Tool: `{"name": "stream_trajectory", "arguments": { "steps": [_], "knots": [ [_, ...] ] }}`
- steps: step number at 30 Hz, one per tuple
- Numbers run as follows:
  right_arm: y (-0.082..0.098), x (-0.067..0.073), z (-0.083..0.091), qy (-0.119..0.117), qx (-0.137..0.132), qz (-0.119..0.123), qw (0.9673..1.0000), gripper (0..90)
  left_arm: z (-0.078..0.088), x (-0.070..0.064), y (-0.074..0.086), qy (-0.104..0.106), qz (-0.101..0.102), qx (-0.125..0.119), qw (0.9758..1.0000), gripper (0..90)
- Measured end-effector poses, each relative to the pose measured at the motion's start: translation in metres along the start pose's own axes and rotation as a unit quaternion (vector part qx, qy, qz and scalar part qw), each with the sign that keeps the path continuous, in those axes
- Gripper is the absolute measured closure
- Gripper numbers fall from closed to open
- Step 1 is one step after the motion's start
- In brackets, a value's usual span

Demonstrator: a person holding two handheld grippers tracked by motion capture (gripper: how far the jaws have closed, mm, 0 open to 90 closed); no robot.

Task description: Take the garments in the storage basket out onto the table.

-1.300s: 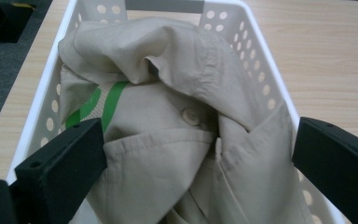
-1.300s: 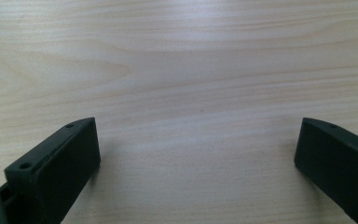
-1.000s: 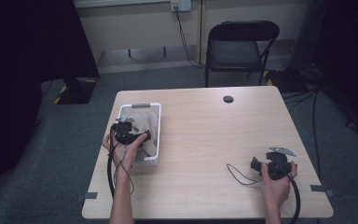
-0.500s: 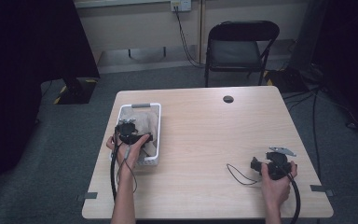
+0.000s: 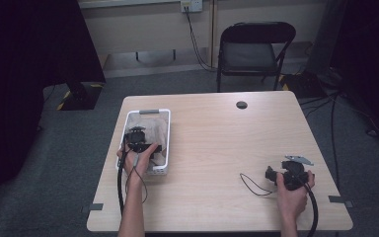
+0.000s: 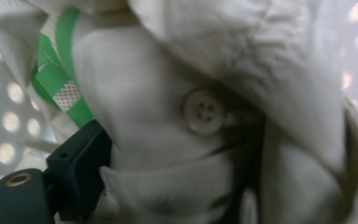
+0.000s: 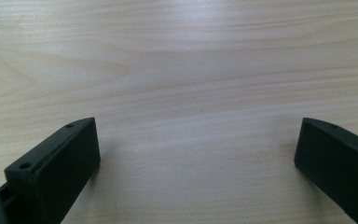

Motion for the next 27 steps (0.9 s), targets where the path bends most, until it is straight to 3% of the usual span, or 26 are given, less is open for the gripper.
{"name": "stream_trajectory", "arguments": {
  "steps": [4,9,13,16,21,25,27],
  "knots": [
    [0.0,0.0,0.0,0.0,0.0,0.0,1.0,0.0,-0.0003,-0.0011,0.0004,-0.002,-0.009,0.002,1.0,12.5],
    [0.0,0.0,0.0,0.0,0.0,0.0,1.0,0.0,-0.0035,-0.006,0.0038,-0.004,-0.038,0.023,0.999,2.8],
    [0.0,0.0,0.0,0.0,0.0,0.0,1.0,0.0,-0.0037,-0.006,0.0038,0.0,-0.034,0.025,0.9991,3.3],
    [0.0,0.0,0.0,0.0,0.0,0.0,1.0,0.0,-0.004,-0.0037,0.0039,-0.009,-0.025,0.029,0.9992,14.5],
    [0.0,0.0,0.0,0.0,0.0,0.0,1.0,0.0,-0.0036,-0.0031,0.0028,0.002,-0.013,0.022,0.9997,34.0],
    [0.0,0.0,0.0,0.0,0.0,0.0,1.0,0.0,-0.0029,-0.0033,0.0026,0.01,-0.013,0.018,0.9997,46.7],
    [0.0,0.0,0.0,0.0,0.0,0.0,1.0,0.0,-0.0021,-0.0027,0.0023,0.004,-0.017,0.012,0.9998,52.7]
  ]
}}
Point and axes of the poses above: each handheld gripper's, and its own axes: z roughly backward along the jaws, y roughly out of its underside, x roughly to its left, the point moved 8 cm from there along -z, roughly forward along the jaws, and after that the axes turned 1 degree about -y, right-handed, at the moved point
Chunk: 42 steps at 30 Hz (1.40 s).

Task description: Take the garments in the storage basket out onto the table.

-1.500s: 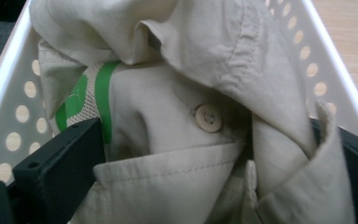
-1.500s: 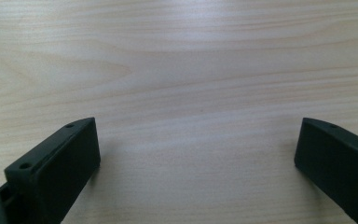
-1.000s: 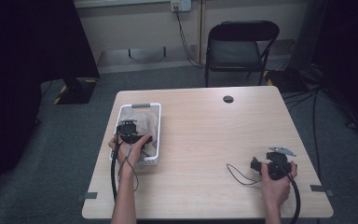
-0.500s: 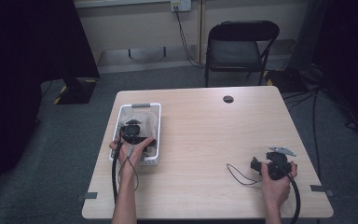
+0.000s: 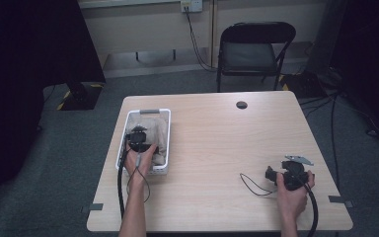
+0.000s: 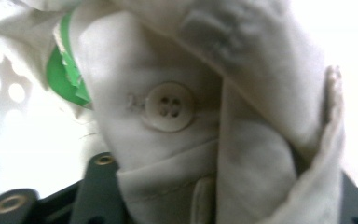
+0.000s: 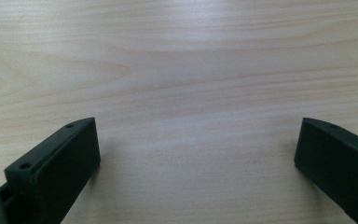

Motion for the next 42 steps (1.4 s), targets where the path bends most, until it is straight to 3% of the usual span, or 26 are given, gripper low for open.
{"name": "stream_trajectory", "arguments": {
  "steps": [2,6,11,14,20,31,42],
  "knots": [
    [0.0,0.0,0.0,0.0,0.0,0.0,1.0,0.0,0.001,-0.001,0.0,0.0,-0.008,-0.005,1.0,59.1],
    [0.0,0.0,0.0,0.0,0.0,0.0,1.0,0.0,0.003,0.0,0.001,0.01,-0.002,-0.019,0.9998,68.7],
    [0.0,0.0,0.0,0.0,0.0,0.0,1.0,0.0,0.004,0.0,0.001,0.012,-0.009,-0.035,0.9993,72.8],
    [0.0,0.0,0.0,0.0,0.0,0.0,1.0,0.0,0.006,0.0,0.001,0.018,0.0,-0.043,0.9989,75.2],
    [0.0,0.0,0.0,0.0,0.0,0.0,1.0,0.0,0.008,0.002,0.001,0.028,0.017,-0.065,0.9973,76.2],
    [0.0,0.0,0.0,0.0,0.0,0.0,1.0,0.0,0.014,0.002,-0.001,0.037,0.027,-0.088,0.995,76.2],
    [0.0,0.0,0.0,0.0,0.0,0.0,1.0,0.0,0.031,-0.002,-0.005,0.049,0.032,-0.133,0.9893,76.3]
  ]
}}
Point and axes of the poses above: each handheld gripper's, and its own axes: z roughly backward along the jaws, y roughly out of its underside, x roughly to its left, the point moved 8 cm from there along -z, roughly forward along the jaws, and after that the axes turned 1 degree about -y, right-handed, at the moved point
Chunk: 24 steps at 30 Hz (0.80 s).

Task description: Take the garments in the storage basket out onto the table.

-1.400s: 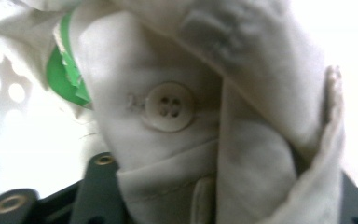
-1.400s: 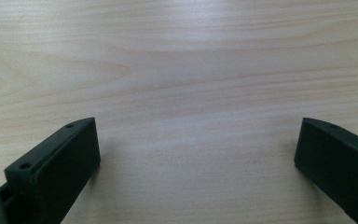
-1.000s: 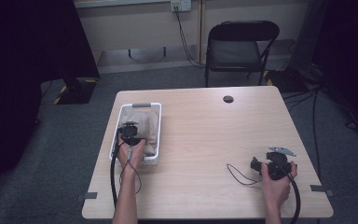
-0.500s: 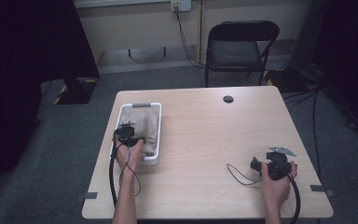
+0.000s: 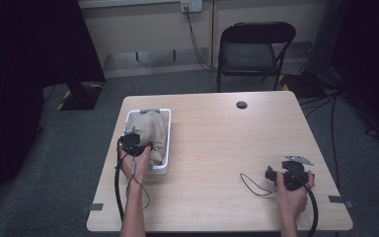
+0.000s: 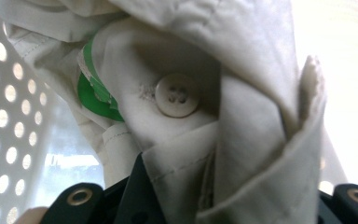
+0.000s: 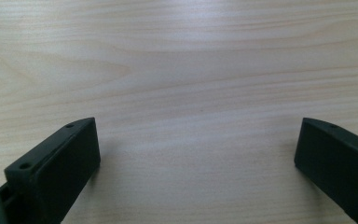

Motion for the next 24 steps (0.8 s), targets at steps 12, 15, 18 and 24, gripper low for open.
{"name": "stream_trajectory", "arguments": {
  "steps": [12,15,18,24],
  "knots": [
    [0.0,0.0,0.0,0.0,0.0,0.0,1.0,0.0,0.013,0.0,-0.004,0.009,-0.002,-0.038,0.9992,76.5],
    [0.0,0.0,0.0,0.0,0.0,0.0,1.0,0.0,0.016,-0.002,-0.007,0.015,0.0,-0.051,0.9986,76.6],
    [0.0,0.0,0.0,0.0,0.0,0.0,1.0,0.0,0.021,-0.002,-0.01,0.02,0.004,-0.065,0.9977,76.6],
    [0.0,0.0,0.0,0.0,0.0,0.0,1.0,0.0,0.027,-0.002,-0.012,0.022,0.003,-0.081,0.9965,76.5]
  ]
}}
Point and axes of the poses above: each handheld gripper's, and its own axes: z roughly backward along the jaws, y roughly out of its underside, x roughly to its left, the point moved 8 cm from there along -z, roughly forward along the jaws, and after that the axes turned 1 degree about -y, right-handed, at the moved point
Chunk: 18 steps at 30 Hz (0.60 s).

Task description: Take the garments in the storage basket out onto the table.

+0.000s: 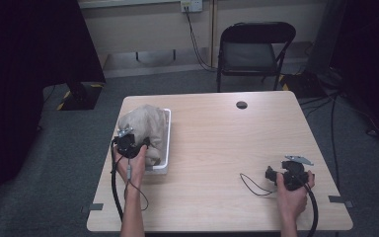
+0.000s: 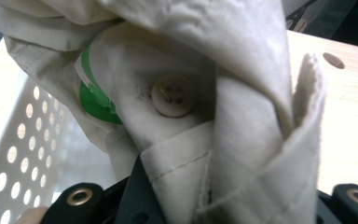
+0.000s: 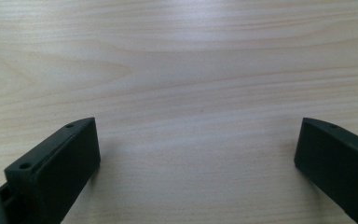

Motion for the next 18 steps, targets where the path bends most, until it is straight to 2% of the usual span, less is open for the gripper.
{"name": "stream_trajectory", "arguments": {
  "steps": [3,18],
  "knots": [
    [0.0,0.0,0.0,0.0,0.0,0.0,1.0,0.0,0.004,-0.002,-0.002,0.008,-0.001,-0.01,0.9999,76.5],
    [0.0,0.0,0.0,0.0,0.0,0.0,1.0,0.0,0.019,-0.007,-0.008,0.019,-0.007,-0.045,0.9988,76.3]
  ]
}}
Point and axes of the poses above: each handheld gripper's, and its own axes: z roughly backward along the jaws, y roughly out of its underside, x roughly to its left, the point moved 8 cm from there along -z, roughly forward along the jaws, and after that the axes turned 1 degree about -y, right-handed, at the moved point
